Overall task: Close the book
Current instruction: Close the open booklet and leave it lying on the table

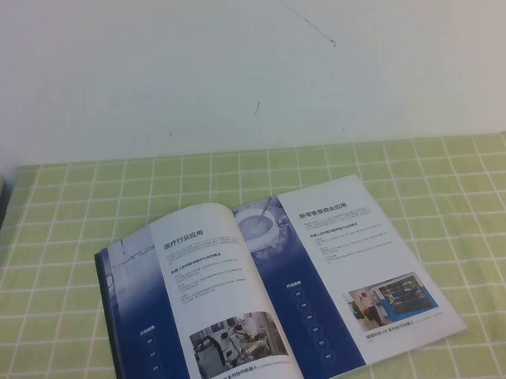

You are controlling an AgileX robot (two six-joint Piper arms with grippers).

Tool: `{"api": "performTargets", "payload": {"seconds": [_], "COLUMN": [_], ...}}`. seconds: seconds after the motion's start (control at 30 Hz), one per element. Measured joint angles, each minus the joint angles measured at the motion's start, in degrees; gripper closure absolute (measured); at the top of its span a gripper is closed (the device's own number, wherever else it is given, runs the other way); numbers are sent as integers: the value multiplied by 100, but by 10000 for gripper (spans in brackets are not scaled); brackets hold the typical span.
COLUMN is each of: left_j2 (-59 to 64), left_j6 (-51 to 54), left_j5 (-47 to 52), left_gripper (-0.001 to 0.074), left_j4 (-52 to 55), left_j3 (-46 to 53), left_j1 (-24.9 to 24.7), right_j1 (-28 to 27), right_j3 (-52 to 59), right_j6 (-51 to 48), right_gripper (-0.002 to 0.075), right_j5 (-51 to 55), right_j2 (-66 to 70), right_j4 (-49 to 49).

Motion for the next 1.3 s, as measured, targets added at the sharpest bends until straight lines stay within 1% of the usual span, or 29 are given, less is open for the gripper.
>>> {"api": "performTargets", "payload": {"seconds": [1.1,1.3], "left_j2": [0,0], "left_j6": [0,0], "left_j5": [0,-50], "left_gripper": [739,739], "left_j4": [0,0], "left_j3": [0,0], "left_j1": [0,0], "right_j1": [0,0], "right_j3": [0,33], "right_j6": [-49,-49], "right_gripper": [729,729], "right_j5": [-4,-246], "right_j2": [0,0], "right_j4": [0,0]}}
